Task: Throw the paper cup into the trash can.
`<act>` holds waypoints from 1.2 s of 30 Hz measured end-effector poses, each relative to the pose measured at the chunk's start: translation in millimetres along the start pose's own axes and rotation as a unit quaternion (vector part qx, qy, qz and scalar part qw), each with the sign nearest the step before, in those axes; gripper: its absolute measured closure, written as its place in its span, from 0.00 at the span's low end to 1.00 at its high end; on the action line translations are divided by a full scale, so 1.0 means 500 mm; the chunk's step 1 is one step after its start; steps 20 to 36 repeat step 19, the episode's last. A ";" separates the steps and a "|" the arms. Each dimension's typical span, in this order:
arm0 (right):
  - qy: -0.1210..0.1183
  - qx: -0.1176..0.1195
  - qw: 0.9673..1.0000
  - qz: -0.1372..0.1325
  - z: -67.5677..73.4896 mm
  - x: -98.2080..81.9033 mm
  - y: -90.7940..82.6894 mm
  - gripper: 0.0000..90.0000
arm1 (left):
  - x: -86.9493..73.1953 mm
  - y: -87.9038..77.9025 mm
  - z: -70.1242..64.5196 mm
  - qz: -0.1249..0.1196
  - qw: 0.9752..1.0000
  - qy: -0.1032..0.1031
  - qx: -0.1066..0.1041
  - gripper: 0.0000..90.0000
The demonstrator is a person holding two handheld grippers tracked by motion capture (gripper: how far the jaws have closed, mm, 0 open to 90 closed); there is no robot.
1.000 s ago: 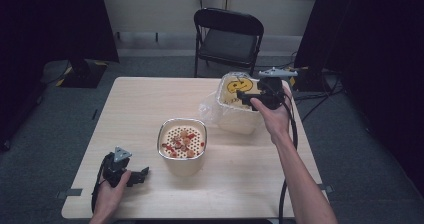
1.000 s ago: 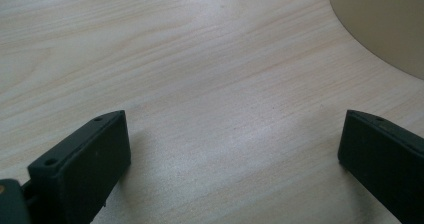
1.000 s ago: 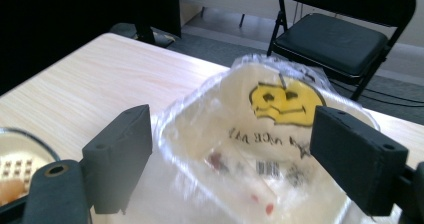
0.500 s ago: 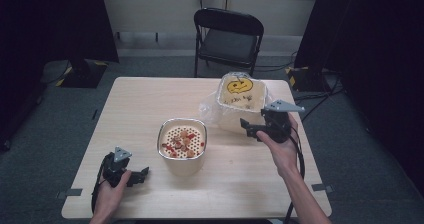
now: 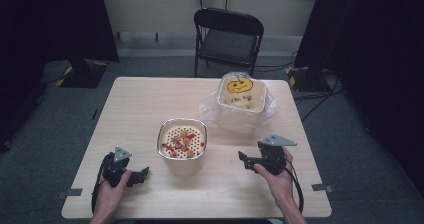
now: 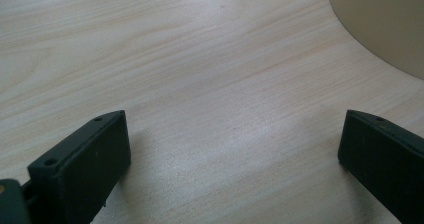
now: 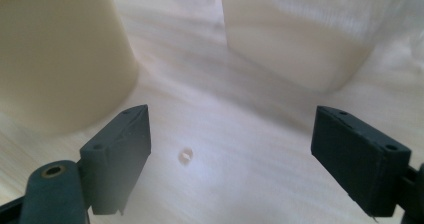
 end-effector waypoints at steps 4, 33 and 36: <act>0.003 -0.006 1.000 0.007 0.003 -0.036 0.011 0.17 | 0.000 0.000 0.000 0.000 1.000 0.000 0.000 0.00; -0.032 -0.023 0.996 0.078 -0.016 -0.140 0.051 0.15 | 0.000 0.000 0.000 0.000 1.000 0.000 0.000 0.00; -0.032 -0.023 0.996 0.078 -0.016 -0.140 0.051 0.15 | 0.000 0.000 0.000 0.000 1.000 0.000 0.000 0.00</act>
Point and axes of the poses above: each handheld gripper's, and its own axes: y roughly forward along the jaws, x roughly out of its top, z roughly to its left, the point moved 8 cm from there along y, roughly forward along the jaws, and after that the axes turned 14 degrees about -y, right-handed, at the moved point
